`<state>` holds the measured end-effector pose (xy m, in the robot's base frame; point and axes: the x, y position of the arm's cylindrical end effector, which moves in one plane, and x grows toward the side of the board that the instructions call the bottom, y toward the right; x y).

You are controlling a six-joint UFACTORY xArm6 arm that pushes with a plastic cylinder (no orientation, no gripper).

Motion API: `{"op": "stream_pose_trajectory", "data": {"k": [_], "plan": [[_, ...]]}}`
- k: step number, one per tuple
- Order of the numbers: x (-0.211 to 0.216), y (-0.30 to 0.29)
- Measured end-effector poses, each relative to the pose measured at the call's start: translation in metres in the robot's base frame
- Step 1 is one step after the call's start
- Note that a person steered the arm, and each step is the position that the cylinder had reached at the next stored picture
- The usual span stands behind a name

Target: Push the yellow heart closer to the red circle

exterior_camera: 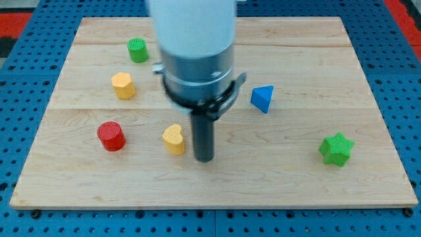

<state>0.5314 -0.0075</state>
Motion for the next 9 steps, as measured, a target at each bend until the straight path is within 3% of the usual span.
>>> {"op": "stream_pose_trajectory", "data": {"k": [2,3,4,5,8,9], "plan": [[0.024,-0.114],[0.013,-0.085],[0.018,0.0],[0.018,0.046],[-0.012,-0.005],[-0.02,-0.053]]}}
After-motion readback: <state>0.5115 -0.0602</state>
